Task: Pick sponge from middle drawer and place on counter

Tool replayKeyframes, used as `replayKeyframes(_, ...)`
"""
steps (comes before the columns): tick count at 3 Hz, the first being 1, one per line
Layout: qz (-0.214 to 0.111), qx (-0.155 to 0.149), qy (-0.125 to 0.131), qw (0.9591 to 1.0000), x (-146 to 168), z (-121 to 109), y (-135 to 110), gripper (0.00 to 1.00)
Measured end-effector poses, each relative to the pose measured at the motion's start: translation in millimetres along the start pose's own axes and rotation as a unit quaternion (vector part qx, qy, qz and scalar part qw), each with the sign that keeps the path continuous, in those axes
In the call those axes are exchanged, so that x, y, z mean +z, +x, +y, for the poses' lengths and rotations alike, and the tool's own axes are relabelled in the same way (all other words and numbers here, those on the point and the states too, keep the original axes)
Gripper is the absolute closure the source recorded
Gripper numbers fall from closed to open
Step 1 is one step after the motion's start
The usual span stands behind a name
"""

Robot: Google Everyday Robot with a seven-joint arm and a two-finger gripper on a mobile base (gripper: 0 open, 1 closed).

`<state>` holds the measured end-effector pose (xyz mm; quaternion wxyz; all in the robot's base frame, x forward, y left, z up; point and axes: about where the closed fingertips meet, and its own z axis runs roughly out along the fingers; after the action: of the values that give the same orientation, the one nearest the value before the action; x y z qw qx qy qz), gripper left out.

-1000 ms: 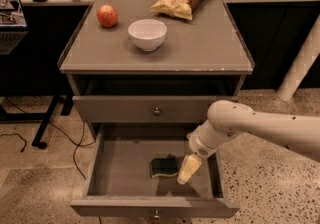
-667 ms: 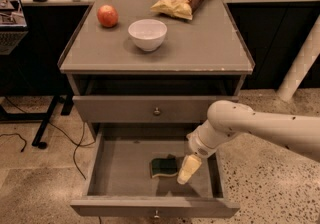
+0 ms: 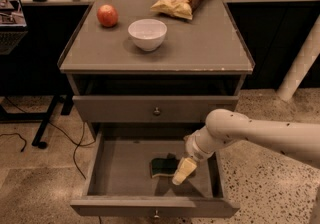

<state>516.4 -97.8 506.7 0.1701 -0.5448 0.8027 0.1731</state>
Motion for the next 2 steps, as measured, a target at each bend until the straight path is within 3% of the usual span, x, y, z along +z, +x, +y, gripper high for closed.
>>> replayKeyframes(2, -0.033, -0.016, -0.015, 0.9992, 52, -20, -21, 0.0)
